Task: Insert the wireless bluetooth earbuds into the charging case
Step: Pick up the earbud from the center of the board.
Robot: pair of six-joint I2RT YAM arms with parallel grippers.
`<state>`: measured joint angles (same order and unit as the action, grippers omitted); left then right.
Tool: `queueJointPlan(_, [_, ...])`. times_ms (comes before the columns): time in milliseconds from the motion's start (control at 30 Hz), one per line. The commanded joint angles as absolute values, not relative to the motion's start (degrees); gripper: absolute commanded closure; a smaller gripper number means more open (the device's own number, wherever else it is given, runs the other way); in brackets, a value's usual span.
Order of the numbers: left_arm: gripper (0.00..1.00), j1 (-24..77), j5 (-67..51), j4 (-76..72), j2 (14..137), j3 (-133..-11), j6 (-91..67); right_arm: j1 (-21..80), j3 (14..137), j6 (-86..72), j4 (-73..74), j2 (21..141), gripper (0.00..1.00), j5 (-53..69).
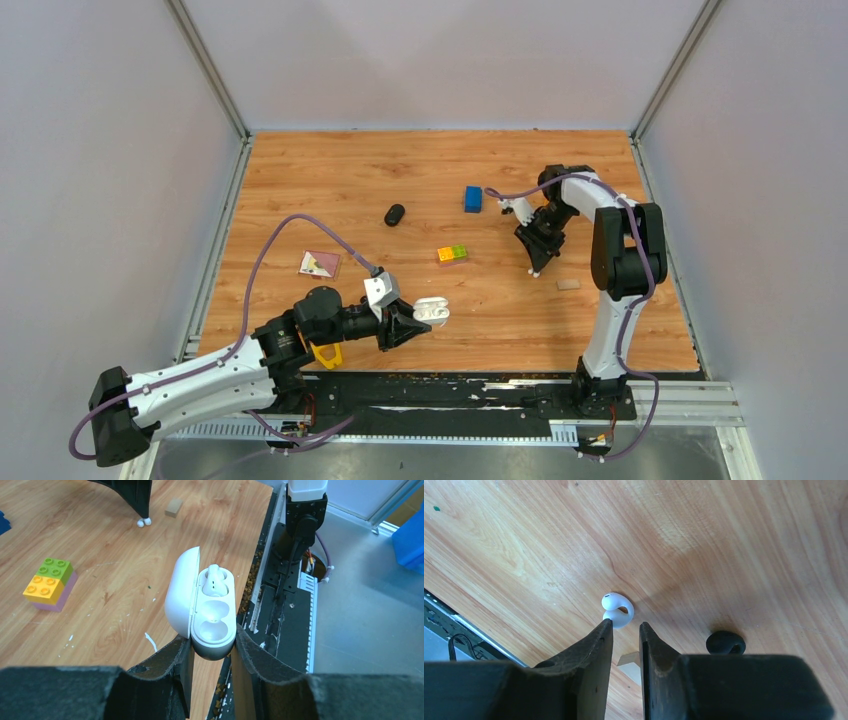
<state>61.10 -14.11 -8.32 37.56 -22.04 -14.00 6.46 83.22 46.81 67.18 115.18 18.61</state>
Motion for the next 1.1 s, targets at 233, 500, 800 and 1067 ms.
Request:
queueJointPlan(233, [1.00, 61.4, -14.6, -10.8, 37.6, -23.4, -14.4, 6.5, 81.1, 47.2, 65.3, 115.2, 0.72, 21.1])
queueJointPlan(500, [1.00, 61.3, -14.8, -11.3, 38.0, -23.3, -14.6, 6.5, 80.5, 48.4, 65.5, 113.5, 0.72, 23.5])
queueJointPlan(800, [1.00, 61.3, -14.6, -11.3, 37.6, -23.1, -14.9, 6.5, 82.4, 48.1, 66.8, 114.7, 0.74, 26.9])
queueJointPlan(1067, [1.00, 61.3, -14.6, -11.8, 37.8, -22.9, -14.9, 6.5, 83.0, 48.2, 67.5, 114.7, 0.77, 26.2])
